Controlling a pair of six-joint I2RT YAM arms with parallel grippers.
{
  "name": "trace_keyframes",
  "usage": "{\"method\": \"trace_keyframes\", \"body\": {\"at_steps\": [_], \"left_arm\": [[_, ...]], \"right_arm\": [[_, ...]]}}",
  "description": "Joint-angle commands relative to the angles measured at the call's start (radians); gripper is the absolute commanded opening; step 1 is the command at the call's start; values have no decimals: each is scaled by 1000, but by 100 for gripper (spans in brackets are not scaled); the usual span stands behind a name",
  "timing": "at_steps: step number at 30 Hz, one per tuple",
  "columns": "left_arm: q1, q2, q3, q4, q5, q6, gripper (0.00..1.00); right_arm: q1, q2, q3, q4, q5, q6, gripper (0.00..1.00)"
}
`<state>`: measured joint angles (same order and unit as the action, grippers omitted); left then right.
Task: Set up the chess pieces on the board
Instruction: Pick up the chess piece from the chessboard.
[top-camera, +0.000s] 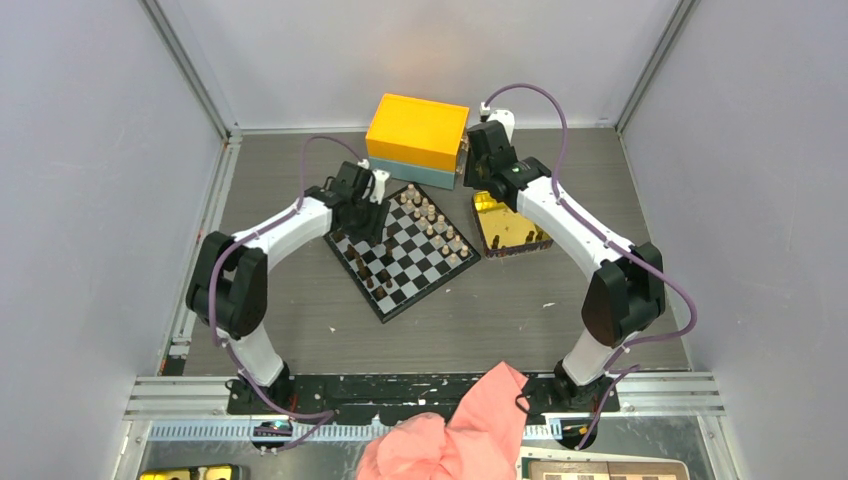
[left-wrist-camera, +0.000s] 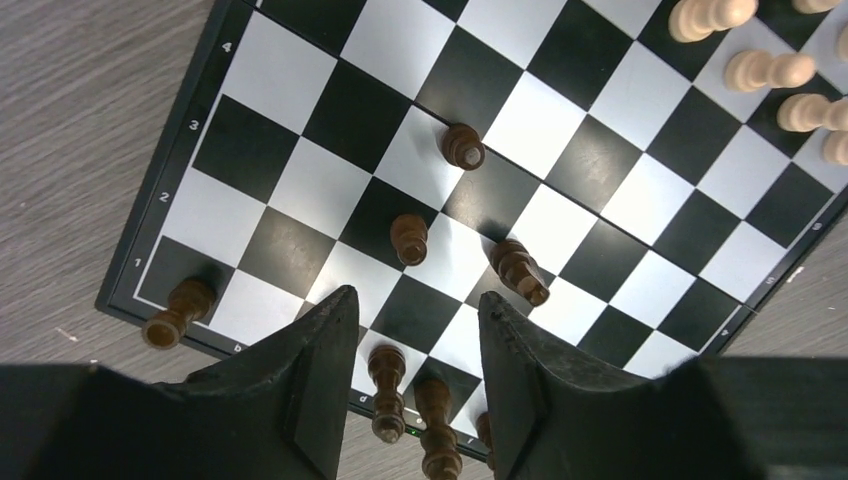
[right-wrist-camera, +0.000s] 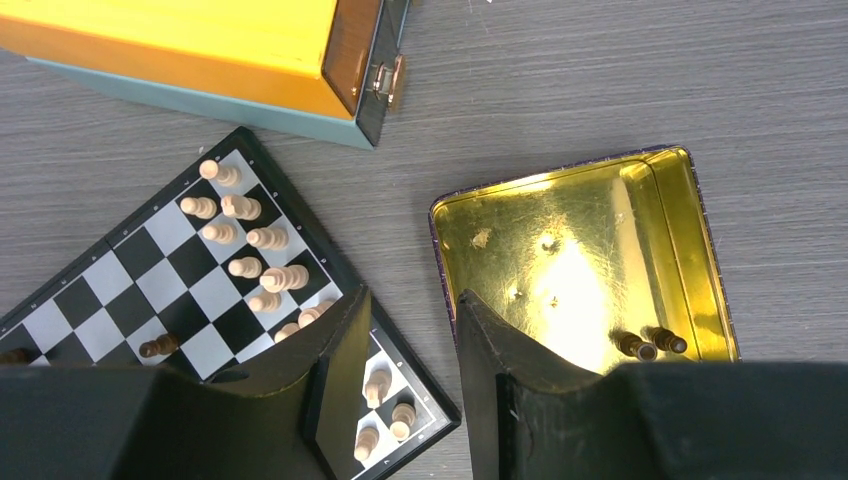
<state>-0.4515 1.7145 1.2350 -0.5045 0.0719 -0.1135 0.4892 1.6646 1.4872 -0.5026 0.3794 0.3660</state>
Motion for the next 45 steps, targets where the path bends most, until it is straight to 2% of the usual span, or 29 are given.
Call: {"method": "trace_keyframes", "body": {"at_steps": [1, 19, 34, 38, 45], "left_arm": [[-3, 41, 54, 47, 11, 26, 48], [-1, 153, 115, 56, 9, 20, 37], [0, 126, 87, 42, -28, 12, 33], [0, 124, 85, 38, -32, 11, 30], [0, 125, 89, 31, -33, 9, 14]], "right_arm": [[-4, -22, -4, 46, 1, 8, 43], [-6, 10, 11, 50, -8, 1, 43], [-10, 26, 17, 46, -15, 5, 43], [-10, 27, 15, 47, -13, 5, 43], [-11, 36, 18, 45, -13, 5, 43]]}}
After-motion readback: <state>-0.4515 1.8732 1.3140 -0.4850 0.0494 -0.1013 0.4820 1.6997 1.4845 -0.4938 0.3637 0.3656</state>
